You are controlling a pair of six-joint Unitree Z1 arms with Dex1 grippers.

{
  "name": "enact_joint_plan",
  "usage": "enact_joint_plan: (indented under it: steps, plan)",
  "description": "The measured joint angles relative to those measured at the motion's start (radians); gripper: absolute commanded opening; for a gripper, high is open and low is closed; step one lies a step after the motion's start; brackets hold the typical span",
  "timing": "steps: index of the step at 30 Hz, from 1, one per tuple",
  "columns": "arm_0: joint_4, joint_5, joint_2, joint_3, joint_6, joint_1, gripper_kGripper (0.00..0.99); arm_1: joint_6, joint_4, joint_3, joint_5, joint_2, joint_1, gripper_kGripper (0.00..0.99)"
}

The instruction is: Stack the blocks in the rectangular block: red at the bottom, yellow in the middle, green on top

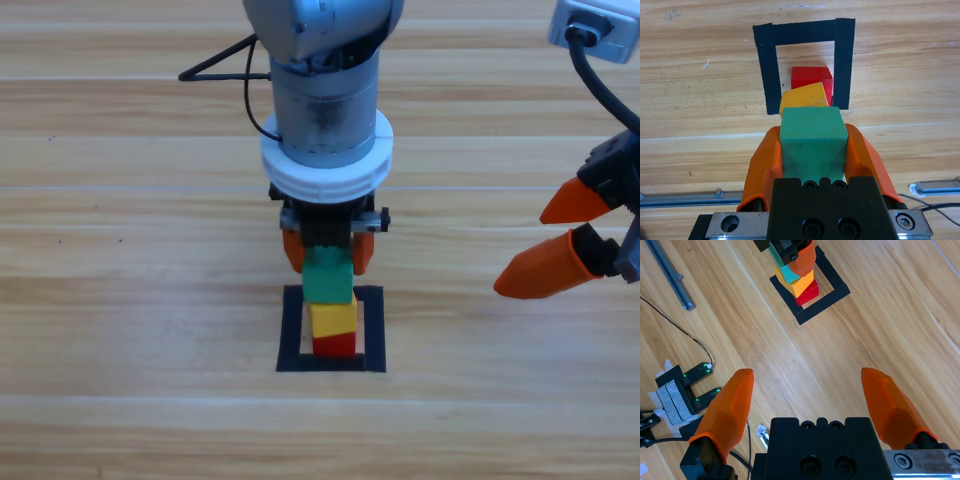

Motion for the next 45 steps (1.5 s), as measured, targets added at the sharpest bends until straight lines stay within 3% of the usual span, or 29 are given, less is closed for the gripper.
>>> enact_joint_plan:
  steps: [1, 4, 5, 23, 28, 33, 37, 41, 45]
  plan:
    - [0.000, 0.000, 0.000, -0.001, -0.001, -0.002, 0.184, 0.000, 0.000, 0.000, 0.000, 0.000, 0.000, 0.948]
    - [0.000, 0.000, 0.000, -0.001, -0.002, -0.010, 0.897, 0.000, 0.000, 0.000, 0.000, 0.000, 0.000, 0.948]
    - [0.000, 0.000, 0.000, -0.001, -0.002, -0.012, 0.973, 0.000, 0.000, 0.000, 0.000, 0.000, 0.000, 0.950]
    - [0.000, 0.012, 0.000, -0.004, -0.033, -0.035, 0.979, 0.000, 0.000, 0.000, 0.000, 0.000, 0.000, 0.950]
    - [0.000, 0.051, -0.059, 0.053, -0.035, -0.035, 0.979, -0.001, 0.000, 0.000, 0.000, 0.000, 0.000, 0.950]
    - [-0.015, 0.156, -0.282, 0.184, -0.053, -0.068, 0.990, -0.001, 0.000, 0.000, 0.000, 0.000, 0.000, 0.950]
    - [-0.135, 0.226, -0.394, 0.237, -0.011, -0.158, 0.990, -0.001, 0.000, 0.000, 0.000, 0.000, 0.000, 0.950]
    - [-0.509, 0.240, -0.511, 0.627, 0.070, -0.265, 0.990, -0.001, 0.000, 0.000, 0.000, 0.001, 0.000, 0.950]
    - [-0.629, 0.240, -0.534, 0.849, 0.072, -0.310, 0.990, -0.001, 0.000, 0.000, -0.004, 0.001, 0.000, 0.950]
